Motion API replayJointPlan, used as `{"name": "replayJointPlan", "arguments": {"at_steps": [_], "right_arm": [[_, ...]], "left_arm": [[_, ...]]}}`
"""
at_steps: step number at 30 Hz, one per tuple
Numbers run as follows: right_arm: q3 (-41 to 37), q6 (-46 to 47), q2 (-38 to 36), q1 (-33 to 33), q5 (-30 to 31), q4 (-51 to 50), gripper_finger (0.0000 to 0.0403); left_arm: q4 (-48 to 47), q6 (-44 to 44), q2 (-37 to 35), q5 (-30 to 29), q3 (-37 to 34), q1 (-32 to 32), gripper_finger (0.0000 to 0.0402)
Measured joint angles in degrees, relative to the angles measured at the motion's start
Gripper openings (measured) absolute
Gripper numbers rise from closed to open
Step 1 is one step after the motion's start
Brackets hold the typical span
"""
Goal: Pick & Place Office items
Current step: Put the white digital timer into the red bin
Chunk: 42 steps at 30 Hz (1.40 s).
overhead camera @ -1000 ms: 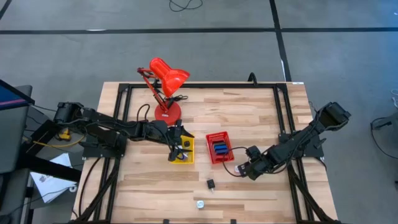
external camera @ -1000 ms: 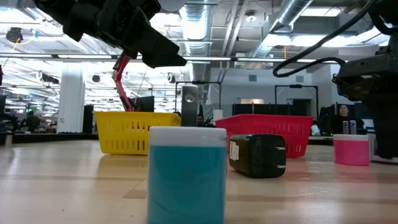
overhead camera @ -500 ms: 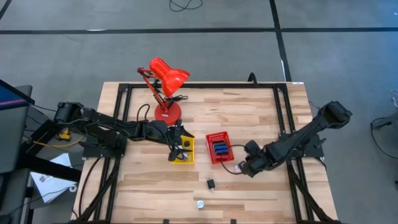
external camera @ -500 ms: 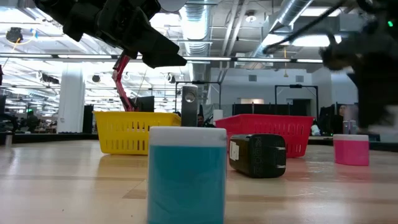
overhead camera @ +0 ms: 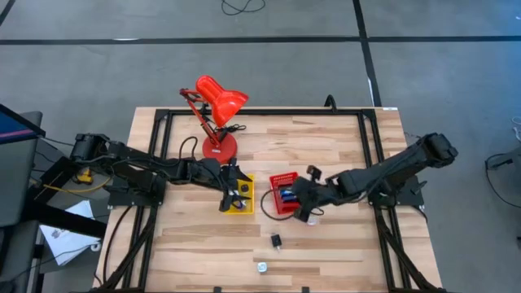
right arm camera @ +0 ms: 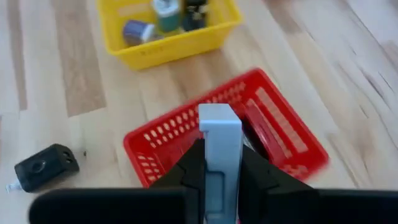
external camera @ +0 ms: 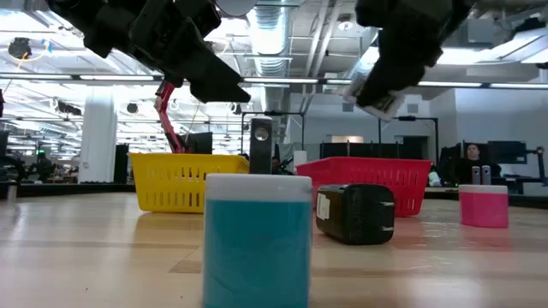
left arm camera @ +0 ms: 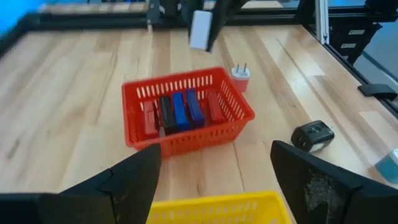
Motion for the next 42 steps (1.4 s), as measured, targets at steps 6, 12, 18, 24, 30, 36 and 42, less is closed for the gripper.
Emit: {"name": "replayJointPlan", "arguments": {"at_steps": [6,12,18,24,30,36,42], "right_arm": [[-0.02,-7.36,5.62,-0.63,-4.80,6.80,0.0044],[-0.04,-10.38,9.79,-0.15,-8.10,10.60,0.0044],[0.00,-11.29,10.49,-0.67,-10.54,11.97,0.0044],[0.00,-13.87,10.47,-0.99,-10.89,12.33,0.0044],[0.07,-15.79,12.27,-1.96,-15.33,14.18,0.0044],[-0.07,-18.84,13.32,-3.07,-18.66,13.36,0.0045],[0.09,-22.83,12.75,-3.29,-20.15,10.10,0.0049]], "left_arm": [[-1.70,-1.65,0.00,0.00,0.00,0.00,0.0297],[-1.96,-1.63,0.00,0.00,0.00,0.00,0.0297],[-1.65,-1.81,0.00,-0.02,0.00,0.00,0.0297],[-1.67,-1.85,0.00,-0.02,0.00,0.01,0.0297],[-1.67,-1.85,0.00,-0.02,0.00,0.00,0.0297],[-1.62,-1.85,0.00,-0.02,0.00,0.00,0.0297],[-1.59,-1.86,0.00,-0.02,0.00,0.00,0.0297]]}}
